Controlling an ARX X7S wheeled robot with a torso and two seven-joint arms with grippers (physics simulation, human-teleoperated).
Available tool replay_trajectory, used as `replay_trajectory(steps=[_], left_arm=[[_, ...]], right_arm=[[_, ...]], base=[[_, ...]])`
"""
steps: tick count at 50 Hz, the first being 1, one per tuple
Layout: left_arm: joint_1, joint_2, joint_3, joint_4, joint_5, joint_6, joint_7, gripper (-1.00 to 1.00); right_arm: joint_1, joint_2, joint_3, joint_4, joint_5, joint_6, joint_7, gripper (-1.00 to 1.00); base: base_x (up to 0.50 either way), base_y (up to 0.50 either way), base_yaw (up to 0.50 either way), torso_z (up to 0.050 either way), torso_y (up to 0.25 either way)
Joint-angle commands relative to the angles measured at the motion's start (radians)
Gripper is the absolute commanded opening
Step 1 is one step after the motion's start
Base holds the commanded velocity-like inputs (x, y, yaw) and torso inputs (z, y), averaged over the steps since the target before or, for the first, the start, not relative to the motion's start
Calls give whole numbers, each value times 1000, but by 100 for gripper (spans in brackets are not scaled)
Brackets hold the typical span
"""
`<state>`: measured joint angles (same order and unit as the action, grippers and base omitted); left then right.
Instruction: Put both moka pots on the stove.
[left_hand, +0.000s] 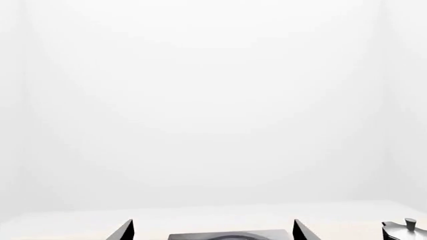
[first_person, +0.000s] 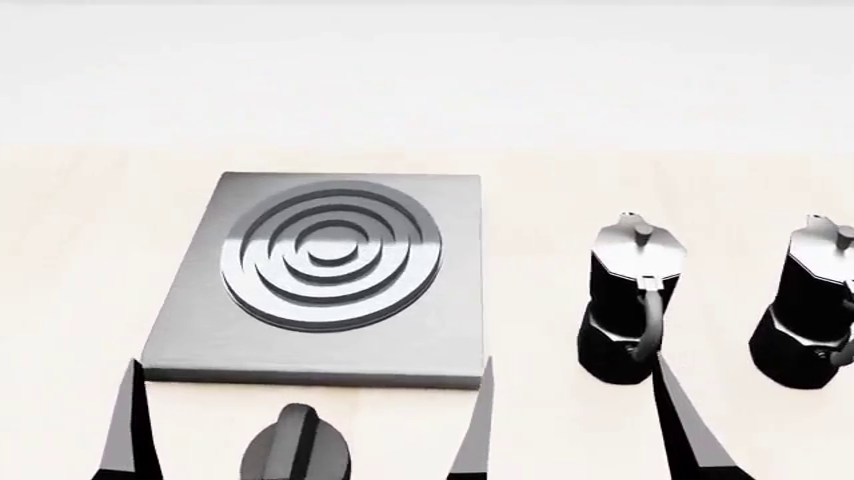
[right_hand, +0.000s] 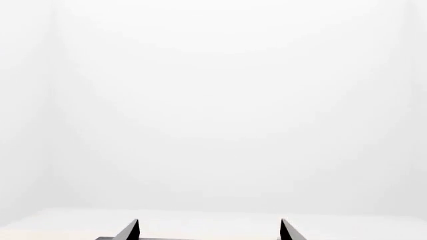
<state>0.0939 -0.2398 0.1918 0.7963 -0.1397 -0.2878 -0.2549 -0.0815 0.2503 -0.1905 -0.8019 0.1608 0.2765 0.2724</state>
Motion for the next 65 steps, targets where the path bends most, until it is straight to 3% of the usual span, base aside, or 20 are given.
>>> replay_trajectory(steps=[1,26,36,39,42,49,65], left_arm=[[-1,-10,10,-1,-5,2,-11,100],[-5,-30,29,-9,-22,12,-29,100],[-3,-37,42,-5,-18,15,-37,100],[-4,-39,42,-9,-22,18,-38,100],[-4,-41,41,-11,-26,21,-39,100],[-6,-45,44,-11,-23,25,-47,100],[-14,-60,16,-4,-53,25,-62,100]], right_arm=[[1,10,-8,6,5,-6,11,100],[8,32,-31,12,1,-7,31,100],[41,49,-63,-41,-83,79,75,100],[64,46,-33,-64,-28,129,67,100],[138,32,61,-135,90,329,85,100],[286,52,196,-141,215,463,75,100],[640,194,241,71,315,690,-33,100]], base=[[0,195,0,0,0],[0,171,0,0,0],[0,0,0,0,0],[0,0,0,0,0],[0,0,0,0,0],[0,0,0,0,0],[0,0,0,0,0]])
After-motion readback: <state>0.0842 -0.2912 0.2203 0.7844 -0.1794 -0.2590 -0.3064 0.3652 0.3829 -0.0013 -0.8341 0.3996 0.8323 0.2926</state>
